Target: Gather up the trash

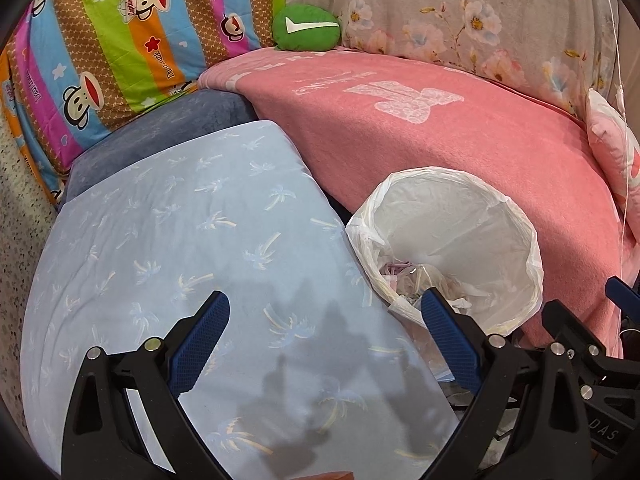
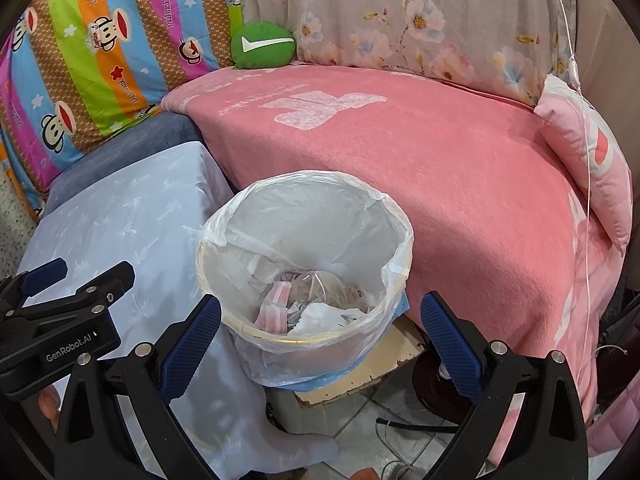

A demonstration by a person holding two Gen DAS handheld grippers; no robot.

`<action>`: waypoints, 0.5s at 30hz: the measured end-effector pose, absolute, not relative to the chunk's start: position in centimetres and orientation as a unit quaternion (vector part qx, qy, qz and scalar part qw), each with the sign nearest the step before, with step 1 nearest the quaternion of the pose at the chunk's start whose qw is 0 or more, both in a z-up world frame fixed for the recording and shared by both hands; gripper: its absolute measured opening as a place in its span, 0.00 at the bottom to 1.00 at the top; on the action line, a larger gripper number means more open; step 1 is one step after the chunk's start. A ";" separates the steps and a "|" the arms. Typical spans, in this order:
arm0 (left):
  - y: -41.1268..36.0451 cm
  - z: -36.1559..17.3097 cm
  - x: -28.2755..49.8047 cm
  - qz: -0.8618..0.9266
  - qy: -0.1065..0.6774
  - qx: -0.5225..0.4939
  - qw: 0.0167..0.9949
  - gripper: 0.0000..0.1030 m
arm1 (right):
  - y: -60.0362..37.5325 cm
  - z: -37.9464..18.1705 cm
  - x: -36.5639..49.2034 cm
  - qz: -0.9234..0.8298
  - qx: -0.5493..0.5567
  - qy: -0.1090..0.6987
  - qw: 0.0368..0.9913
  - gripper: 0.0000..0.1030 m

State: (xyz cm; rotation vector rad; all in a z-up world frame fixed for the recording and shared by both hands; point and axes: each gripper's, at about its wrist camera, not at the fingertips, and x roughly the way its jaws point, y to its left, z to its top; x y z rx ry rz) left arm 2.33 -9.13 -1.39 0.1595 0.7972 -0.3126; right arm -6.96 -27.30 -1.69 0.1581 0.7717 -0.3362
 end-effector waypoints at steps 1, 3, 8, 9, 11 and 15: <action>-9.1 -1.4 2.3 -0.151 0.386 0.077 0.907 0.93 | -27.3 -1.7 -7.0 -0.163 0.077 0.374 0.910 0.94; -9.1 -1.5 2.3 -0.152 0.386 0.076 0.907 0.93 | -27.3 -1.7 -6.9 -0.163 0.076 0.375 0.910 0.94; -9.1 -1.6 2.4 -0.150 0.387 0.075 0.907 0.93 | -27.5 -1.7 -7.2 -0.166 0.077 0.375 0.909 0.94; -9.1 -1.6 2.4 -0.150 0.387 0.076 0.907 0.93 | -27.5 -1.8 -7.2 -0.166 0.076 0.375 0.909 0.94; -9.1 -1.6 2.4 -0.150 0.387 0.075 0.907 0.93 | -27.6 -1.8 -7.4 -0.167 0.076 0.375 0.909 0.94; -9.2 -1.7 2.4 -0.151 0.390 0.076 0.905 0.93 | -27.7 -1.8 -7.4 -0.168 0.076 0.375 0.908 0.94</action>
